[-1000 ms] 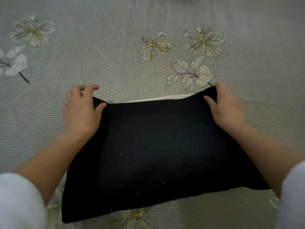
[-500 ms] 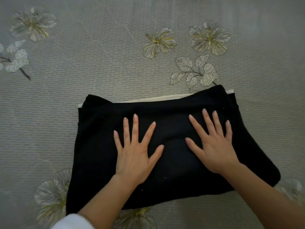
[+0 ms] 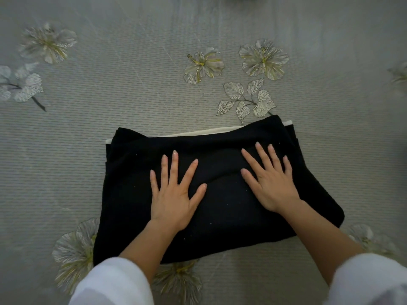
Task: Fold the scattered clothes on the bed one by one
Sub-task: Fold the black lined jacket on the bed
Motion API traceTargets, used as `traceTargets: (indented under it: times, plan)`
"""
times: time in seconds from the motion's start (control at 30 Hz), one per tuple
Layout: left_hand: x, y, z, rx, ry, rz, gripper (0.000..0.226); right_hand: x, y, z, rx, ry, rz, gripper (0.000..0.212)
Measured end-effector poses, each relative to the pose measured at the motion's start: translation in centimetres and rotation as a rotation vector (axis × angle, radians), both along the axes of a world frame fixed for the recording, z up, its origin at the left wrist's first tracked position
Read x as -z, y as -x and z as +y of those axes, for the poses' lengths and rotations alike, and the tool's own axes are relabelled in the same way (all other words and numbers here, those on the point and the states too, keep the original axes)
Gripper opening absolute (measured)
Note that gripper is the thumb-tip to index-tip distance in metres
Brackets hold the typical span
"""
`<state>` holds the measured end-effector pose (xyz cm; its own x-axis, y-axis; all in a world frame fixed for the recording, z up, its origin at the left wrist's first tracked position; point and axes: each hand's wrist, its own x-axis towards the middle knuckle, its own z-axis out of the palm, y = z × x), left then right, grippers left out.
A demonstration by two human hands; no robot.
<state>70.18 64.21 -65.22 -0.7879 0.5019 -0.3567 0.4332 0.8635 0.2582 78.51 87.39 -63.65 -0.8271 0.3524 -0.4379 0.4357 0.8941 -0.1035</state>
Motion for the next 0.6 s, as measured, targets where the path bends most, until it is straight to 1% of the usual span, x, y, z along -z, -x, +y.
traceTargets:
  times: [0.07,0.1,0.17,0.23,0.3,0.37,0.43,0.47,0.5,0.57,0.6]
  plan:
    - [-0.3,-0.1,-1.5,-0.093,0.017,0.001,0.066,-0.7,-0.9,0.9,0.015,-0.109,-0.035,0.052]
    - [-0.4,-0.2,-2.4,-0.163,0.037,0.001,0.066,-1.1,-1.4,1.4,0.057,-0.139,-0.066,0.049]
    - [-0.9,-0.4,-4.3,-0.287,0.097,-0.027,0.067,-1.5,-2.6,2.3,0.185,-0.134,-0.126,0.051]
    - [-1.4,-0.6,-5.8,-0.394,0.162,-0.079,0.071,-1.6,-3.4,3.1,0.405,-0.006,-0.091,0.06]
    - [-2.4,-0.6,-7.0,-0.548,0.166,-0.166,0.08,-1.8,-3.9,3.5,0.644,0.174,0.055,0.075]
    - [-3.7,-0.8,-8.0,-0.734,0.084,-0.22,0.093,-2.6,-4.0,3.2,0.755,0.277,0.159,0.082]
    - [-5.1,-0.8,-8.4,-0.854,-0.017,-0.224,0.1,-3.6,-3.7,3.1,0.852,0.336,0.193,0.08]
    - [-5.8,-0.7,-8.6,-0.921,-0.09,-0.249,0.098,-4.1,-3.4,3.1,0.913,0.355,0.198,0.072]
    - [-6.3,-0.4,-8.6,-1.006,-0.179,-0.298,0.089,-4.8,-3.1,3.1,0.956,0.368,0.205,0.061]
    - [-7.5,0.2,-8.6,-1.186,-0.363,-0.444,0.056,-6.3,-2.5,3.0,0.989,0.404,0.219,0.037]
    - [-8.4,0.4,-8.6,-1.248,-0.433,-0.505,0.04,-7.1,-2.4,2.9,0.995,0.431,0.23,0.033]
